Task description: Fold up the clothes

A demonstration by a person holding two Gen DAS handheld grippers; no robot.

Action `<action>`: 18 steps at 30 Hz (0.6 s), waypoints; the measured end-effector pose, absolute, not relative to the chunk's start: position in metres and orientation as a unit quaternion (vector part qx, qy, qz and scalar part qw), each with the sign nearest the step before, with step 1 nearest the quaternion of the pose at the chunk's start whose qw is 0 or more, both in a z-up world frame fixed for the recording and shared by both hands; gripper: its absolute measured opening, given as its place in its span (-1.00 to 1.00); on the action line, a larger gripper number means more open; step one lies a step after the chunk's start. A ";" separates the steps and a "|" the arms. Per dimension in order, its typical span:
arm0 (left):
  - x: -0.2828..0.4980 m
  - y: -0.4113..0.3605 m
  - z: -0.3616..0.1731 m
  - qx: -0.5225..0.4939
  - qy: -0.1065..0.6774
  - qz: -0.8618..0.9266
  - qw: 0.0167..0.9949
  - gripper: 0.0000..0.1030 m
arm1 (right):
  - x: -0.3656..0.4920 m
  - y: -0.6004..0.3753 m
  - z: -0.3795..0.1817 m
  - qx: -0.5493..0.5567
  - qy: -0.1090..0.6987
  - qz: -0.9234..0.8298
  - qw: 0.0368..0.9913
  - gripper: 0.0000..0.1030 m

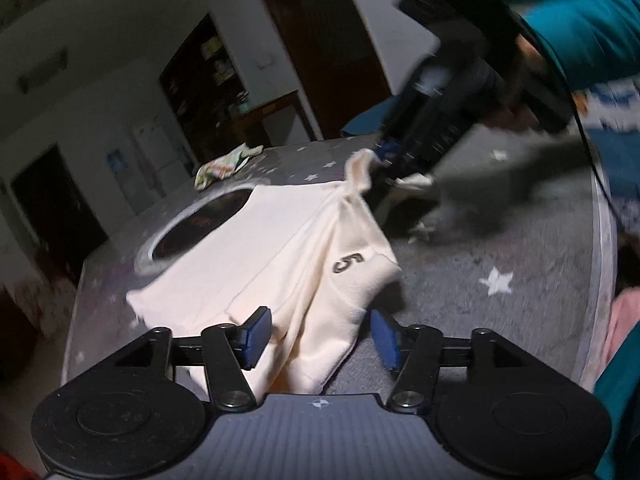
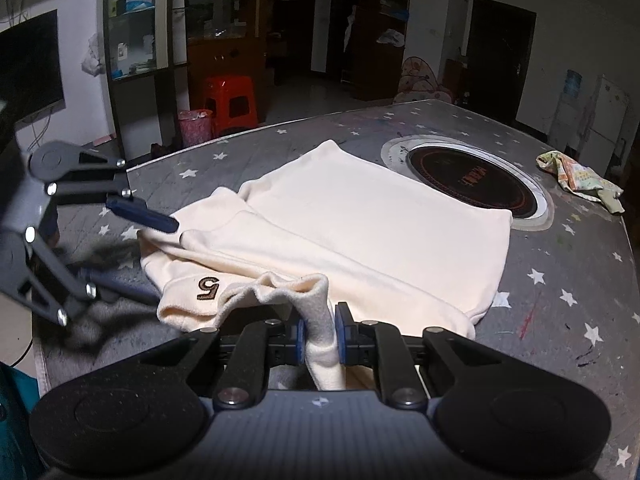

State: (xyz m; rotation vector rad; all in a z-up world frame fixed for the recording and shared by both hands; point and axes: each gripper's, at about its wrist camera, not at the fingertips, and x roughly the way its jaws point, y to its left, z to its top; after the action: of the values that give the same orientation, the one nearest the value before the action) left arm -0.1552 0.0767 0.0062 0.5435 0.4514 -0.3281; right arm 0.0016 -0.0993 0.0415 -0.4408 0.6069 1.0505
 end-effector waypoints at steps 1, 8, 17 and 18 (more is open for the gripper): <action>-0.155 0.074 0.003 0.280 0.216 -0.157 0.922 0.19 | 0.002 -0.099 0.042 -0.205 0.283 0.490 0.799 -0.74; -0.142 0.076 -0.002 0.300 0.213 -0.155 0.917 0.20 | 0.003 -0.097 0.043 -0.205 0.281 0.488 0.801 -0.74; -0.128 0.097 0.004 0.248 0.243 -0.173 0.922 -0.64 | -0.004 -0.097 0.038 -0.222 0.271 0.485 0.801 -0.76; -0.128 0.098 0.006 0.240 0.243 -0.174 0.923 -0.66 | -0.005 -0.097 0.038 -0.223 0.269 0.486 0.801 -0.77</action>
State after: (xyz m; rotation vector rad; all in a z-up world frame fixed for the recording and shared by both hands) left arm -0.1280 0.0984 0.0056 0.4933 0.4992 -0.3578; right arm -0.0047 -0.0970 0.0384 -0.4791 0.5778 1.0420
